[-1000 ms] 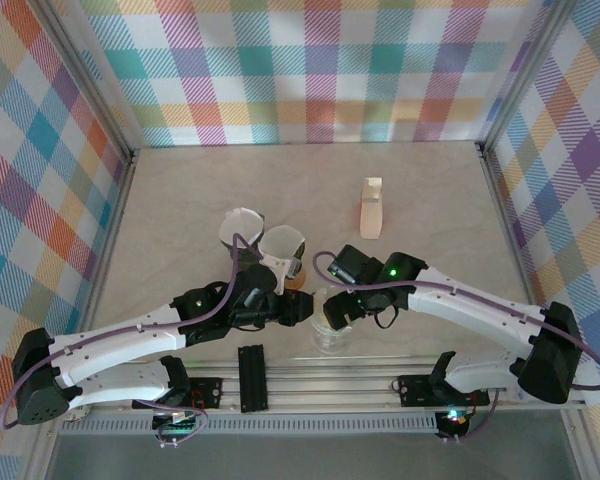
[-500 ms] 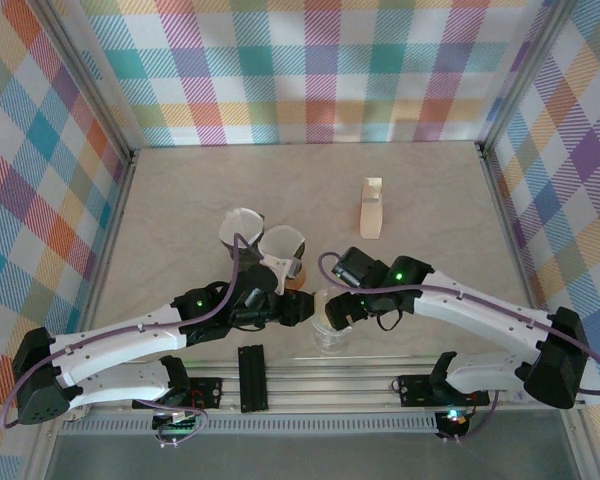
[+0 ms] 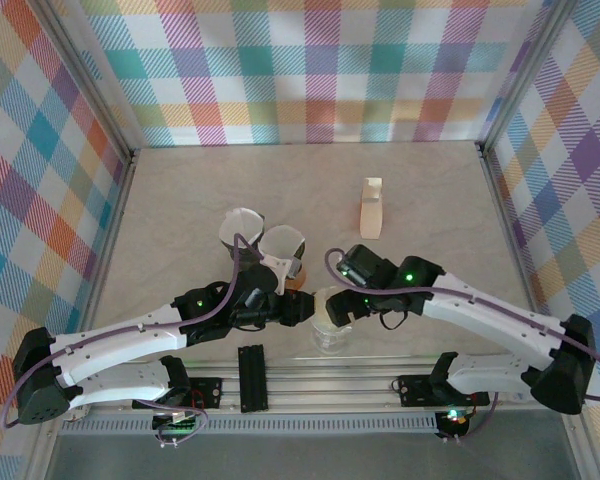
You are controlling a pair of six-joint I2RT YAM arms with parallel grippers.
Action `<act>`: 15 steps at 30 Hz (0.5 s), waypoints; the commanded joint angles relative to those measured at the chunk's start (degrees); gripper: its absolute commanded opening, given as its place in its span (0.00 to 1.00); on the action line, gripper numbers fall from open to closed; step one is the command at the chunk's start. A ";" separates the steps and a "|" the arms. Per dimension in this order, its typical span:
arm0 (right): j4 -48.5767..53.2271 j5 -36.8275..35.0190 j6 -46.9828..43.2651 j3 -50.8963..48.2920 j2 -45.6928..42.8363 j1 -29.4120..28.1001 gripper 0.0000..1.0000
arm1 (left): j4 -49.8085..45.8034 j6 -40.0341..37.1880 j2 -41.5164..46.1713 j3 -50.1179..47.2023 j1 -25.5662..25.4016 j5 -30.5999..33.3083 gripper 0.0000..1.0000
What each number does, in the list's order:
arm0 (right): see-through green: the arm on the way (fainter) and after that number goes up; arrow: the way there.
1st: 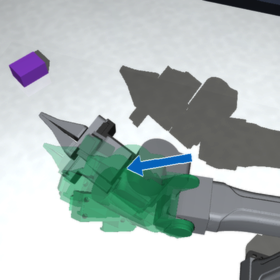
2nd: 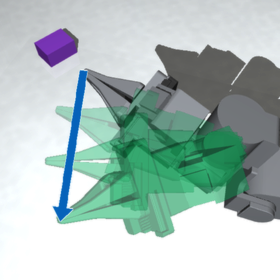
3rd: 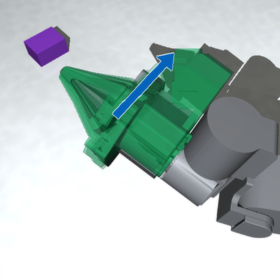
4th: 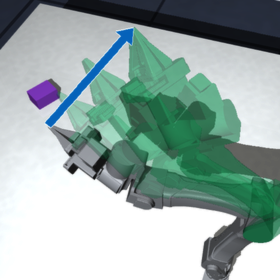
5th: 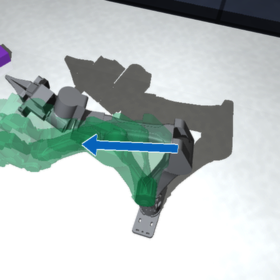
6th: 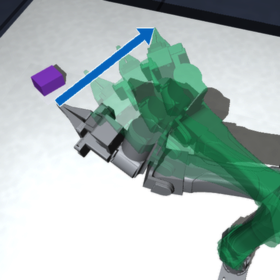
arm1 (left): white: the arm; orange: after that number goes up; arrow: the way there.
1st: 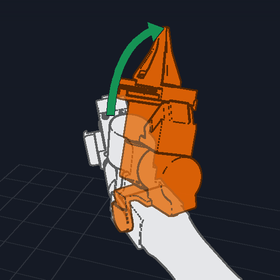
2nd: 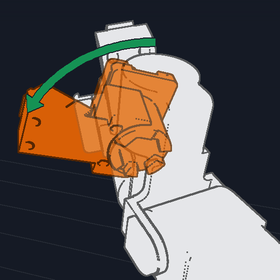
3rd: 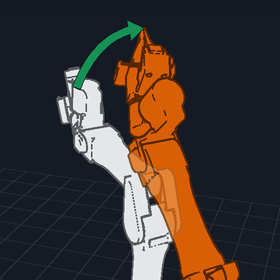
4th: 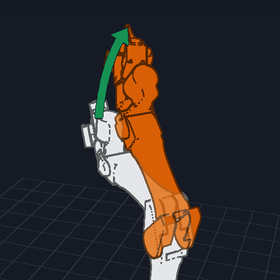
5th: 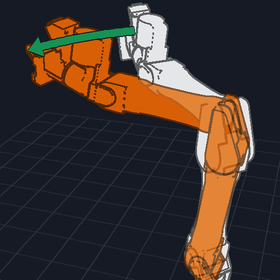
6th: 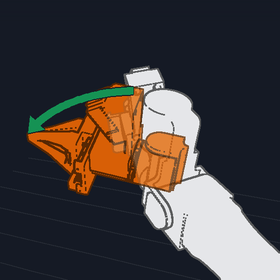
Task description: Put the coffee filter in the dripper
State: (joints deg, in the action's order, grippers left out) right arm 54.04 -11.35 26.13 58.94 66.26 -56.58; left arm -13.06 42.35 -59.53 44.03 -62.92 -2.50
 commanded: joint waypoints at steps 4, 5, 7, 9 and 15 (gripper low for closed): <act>0.64 -2.56 -0.14 1.80 -5.01 0.18 0.97 | 1.11 -0.38 -0.52 -0.31 -0.54 0.22 0.24; 0.60 -2.77 -0.04 1.58 -5.46 0.16 0.97 | 1.11 -0.38 -0.55 -0.25 -0.54 0.22 0.25; 0.29 -3.05 0.21 1.27 -6.19 0.16 0.97 | 1.11 -0.39 -0.55 -0.21 -0.54 0.30 0.27; -0.30 -3.28 0.24 0.94 -7.37 0.21 0.97 | 1.20 -0.40 -0.52 -0.05 -0.54 0.39 0.28; -3.23 -4.29 -0.36 -0.77 -13.59 0.16 0.97 | 1.11 -0.42 -0.75 0.19 -0.64 0.54 0.29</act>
State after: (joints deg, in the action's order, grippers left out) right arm 52.66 -14.26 26.13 59.11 55.66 -56.58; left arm -12.97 42.37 -59.96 44.03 -62.92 -2.48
